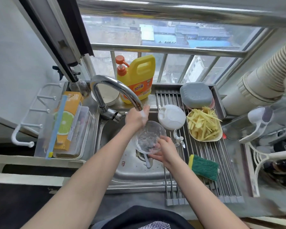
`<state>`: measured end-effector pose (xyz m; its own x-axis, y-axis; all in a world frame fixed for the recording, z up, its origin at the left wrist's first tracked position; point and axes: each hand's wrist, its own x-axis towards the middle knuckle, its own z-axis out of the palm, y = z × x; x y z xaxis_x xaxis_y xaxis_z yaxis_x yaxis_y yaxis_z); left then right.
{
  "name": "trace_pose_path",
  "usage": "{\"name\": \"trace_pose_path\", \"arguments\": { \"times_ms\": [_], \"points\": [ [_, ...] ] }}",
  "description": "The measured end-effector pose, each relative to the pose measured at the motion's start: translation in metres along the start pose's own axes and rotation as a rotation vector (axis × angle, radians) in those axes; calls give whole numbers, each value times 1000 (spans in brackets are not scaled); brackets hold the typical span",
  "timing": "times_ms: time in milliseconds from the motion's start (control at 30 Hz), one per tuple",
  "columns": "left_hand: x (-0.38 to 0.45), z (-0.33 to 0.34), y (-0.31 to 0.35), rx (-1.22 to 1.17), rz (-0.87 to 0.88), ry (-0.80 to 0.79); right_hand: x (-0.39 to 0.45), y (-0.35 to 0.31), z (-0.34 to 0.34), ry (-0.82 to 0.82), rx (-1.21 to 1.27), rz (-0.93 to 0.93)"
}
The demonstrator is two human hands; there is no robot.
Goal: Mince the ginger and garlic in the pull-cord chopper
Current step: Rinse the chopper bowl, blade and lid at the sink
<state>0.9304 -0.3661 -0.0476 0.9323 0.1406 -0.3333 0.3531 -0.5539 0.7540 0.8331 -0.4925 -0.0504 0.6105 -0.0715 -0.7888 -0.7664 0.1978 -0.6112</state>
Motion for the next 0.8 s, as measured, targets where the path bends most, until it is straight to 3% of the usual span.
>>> {"name": "trace_pose_path", "arguments": {
  "times_ms": [33,100,167,233,300,433,533,633,800],
  "points": [
    [-1,-4,-9,171,105,-7,1,-2,-1,-1,-4,10],
    [0,-13,-26,220,175,-97,0,-7,-3,-4,15,58],
    [-5,-21,-36,80,24,-269,-3,-13,-6,-48,-19,157],
    [-14,-29,-43,-149,-238,-498,-3,-13,-6,-120,-106,265],
    [-22,-38,-48,-261,-359,-608,-3,-8,3,-152,-160,281],
    [-25,-54,-65,-253,-376,-542,3,1,27,-127,-121,-27],
    [-31,-59,-73,-361,-551,-582,3,-6,30,-60,-65,-207],
    [-41,-48,-73,-455,-605,-617,2,-7,29,-48,-109,-169],
    [-42,-29,-83,-237,-547,-402,-4,1,34,-161,-157,17]
  ]
}}
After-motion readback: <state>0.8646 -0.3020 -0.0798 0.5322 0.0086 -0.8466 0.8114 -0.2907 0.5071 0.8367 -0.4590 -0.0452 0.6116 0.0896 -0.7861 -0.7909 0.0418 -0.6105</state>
